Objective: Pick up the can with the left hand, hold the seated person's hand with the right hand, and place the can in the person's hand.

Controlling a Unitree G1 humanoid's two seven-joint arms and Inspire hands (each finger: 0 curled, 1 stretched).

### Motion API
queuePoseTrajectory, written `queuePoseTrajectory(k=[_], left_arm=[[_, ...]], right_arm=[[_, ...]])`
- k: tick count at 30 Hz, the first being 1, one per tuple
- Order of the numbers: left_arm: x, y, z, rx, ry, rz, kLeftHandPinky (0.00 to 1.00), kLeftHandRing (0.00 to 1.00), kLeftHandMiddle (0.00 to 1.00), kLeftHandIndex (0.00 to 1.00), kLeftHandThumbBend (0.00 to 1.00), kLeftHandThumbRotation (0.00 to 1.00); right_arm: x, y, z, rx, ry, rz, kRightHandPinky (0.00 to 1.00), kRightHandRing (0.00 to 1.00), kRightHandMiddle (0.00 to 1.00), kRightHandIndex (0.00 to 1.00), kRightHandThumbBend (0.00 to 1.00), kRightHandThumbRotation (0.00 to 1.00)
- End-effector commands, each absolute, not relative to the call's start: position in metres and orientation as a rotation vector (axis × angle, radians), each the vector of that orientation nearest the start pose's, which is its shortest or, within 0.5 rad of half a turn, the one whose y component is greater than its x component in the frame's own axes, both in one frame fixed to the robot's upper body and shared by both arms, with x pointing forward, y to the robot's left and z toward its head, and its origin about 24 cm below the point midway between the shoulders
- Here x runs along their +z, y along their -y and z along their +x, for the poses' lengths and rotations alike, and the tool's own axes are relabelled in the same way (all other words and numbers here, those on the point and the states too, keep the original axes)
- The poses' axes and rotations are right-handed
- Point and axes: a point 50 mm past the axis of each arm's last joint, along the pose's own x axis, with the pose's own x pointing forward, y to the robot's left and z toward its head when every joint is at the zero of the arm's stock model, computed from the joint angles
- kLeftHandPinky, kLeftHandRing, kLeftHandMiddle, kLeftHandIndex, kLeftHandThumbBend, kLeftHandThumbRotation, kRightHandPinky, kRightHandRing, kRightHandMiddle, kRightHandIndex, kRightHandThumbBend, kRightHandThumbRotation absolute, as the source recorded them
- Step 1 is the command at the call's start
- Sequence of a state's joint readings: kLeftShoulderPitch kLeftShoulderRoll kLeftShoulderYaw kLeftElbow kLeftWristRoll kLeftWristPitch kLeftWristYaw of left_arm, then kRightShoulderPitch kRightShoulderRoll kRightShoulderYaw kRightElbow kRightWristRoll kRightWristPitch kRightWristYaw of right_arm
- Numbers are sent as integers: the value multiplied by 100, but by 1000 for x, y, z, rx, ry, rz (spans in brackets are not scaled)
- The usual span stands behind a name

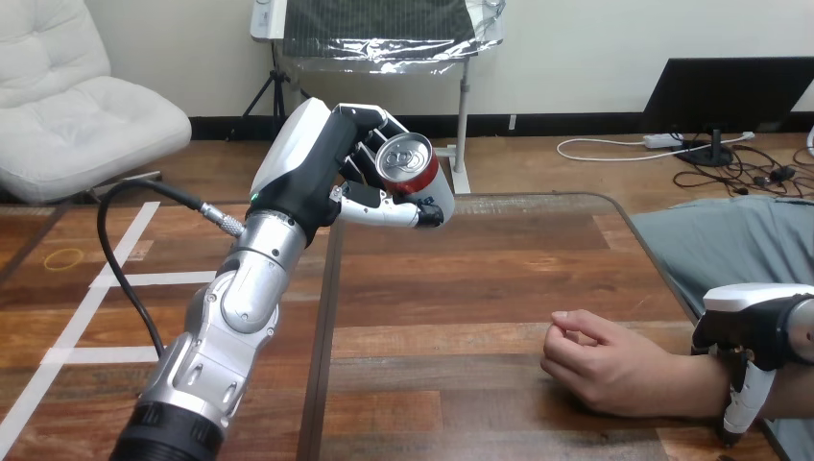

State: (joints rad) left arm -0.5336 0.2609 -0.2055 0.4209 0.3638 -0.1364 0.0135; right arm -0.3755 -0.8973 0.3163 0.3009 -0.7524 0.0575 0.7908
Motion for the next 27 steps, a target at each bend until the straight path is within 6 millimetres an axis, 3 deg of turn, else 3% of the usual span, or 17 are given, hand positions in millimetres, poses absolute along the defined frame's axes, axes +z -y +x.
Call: queuePoseTrajectory(k=[1,9,27], left_arm=[[137,-130,349,-186,376,688,34,39,46,49,63,0],[137,-131,350,-182,379,700,34,39,46,49,63,0],[136,-131,350,-182,376,692,34,39,46,49,63,0]], right_arm=[[81,279,299,648,-704,-1587,32,41,51,60,65,0],[81,279,297,643,-690,-1576,24,33,44,54,67,0],[79,279,294,636,-690,-1569,19,27,39,48,66,0]])
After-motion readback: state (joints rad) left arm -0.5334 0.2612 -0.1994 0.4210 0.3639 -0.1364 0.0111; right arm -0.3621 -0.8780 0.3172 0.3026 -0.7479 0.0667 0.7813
